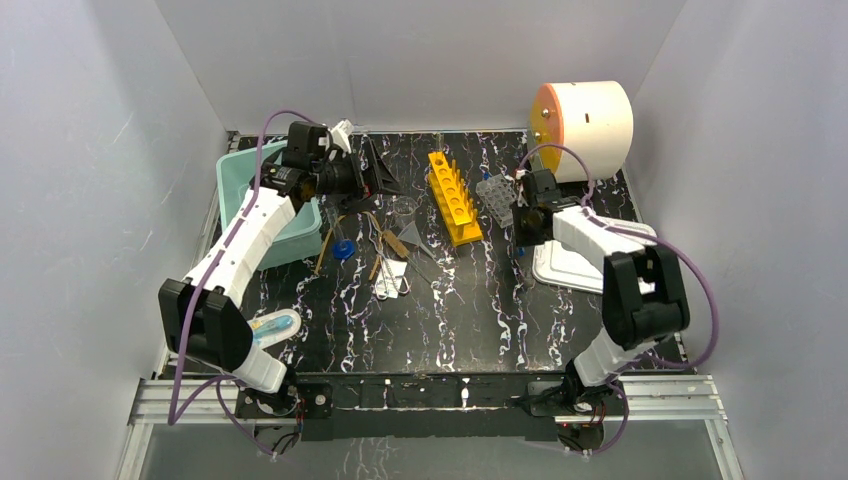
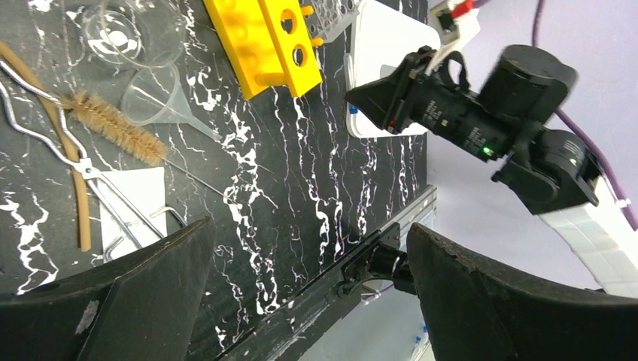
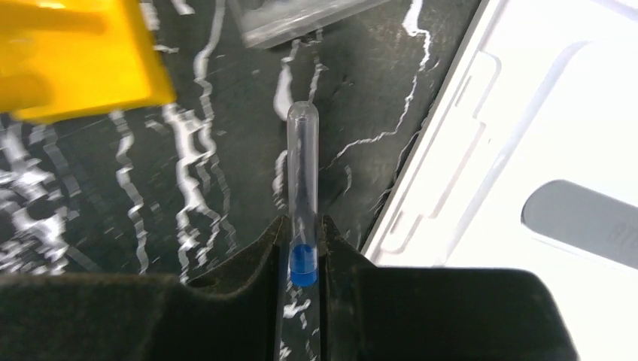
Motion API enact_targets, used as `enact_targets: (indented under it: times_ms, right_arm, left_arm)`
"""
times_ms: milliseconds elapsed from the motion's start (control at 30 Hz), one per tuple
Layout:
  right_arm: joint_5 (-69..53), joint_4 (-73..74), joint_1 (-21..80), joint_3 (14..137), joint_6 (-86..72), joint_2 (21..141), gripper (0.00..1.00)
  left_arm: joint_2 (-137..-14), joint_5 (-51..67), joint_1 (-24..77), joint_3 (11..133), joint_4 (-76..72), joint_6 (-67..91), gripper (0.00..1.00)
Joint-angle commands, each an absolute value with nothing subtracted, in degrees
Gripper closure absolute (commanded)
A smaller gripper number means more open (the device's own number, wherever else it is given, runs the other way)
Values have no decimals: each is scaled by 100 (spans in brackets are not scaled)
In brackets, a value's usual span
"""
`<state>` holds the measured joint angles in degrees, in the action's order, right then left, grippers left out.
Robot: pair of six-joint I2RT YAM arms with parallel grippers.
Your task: Organize the chemistry lab equipment
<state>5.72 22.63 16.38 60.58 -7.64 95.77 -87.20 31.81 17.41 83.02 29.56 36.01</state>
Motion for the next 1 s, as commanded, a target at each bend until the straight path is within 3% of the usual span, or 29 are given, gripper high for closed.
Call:
enact_targets:
  times_ms: [0,400,733,967]
  right_arm:
    - [100,2329,1743,6025,-1094,8604,75]
    - [-2186,1973,2149,6511,-1225,7392,75]
    - [-3518,1415,2272,6811,-1356,7280,74]
    - [-3883,1793,2295,7063,-905,7538,74]
  left_arm:
    - [-8591,3594,1987,8306,2770,3663,2]
    - [-9176,4051,2651,8345,1071,4599,2]
    - [-9782,4592,2955,8535,504,5142,26]
    - [-9862,5193,2962,8173,49,5301,24]
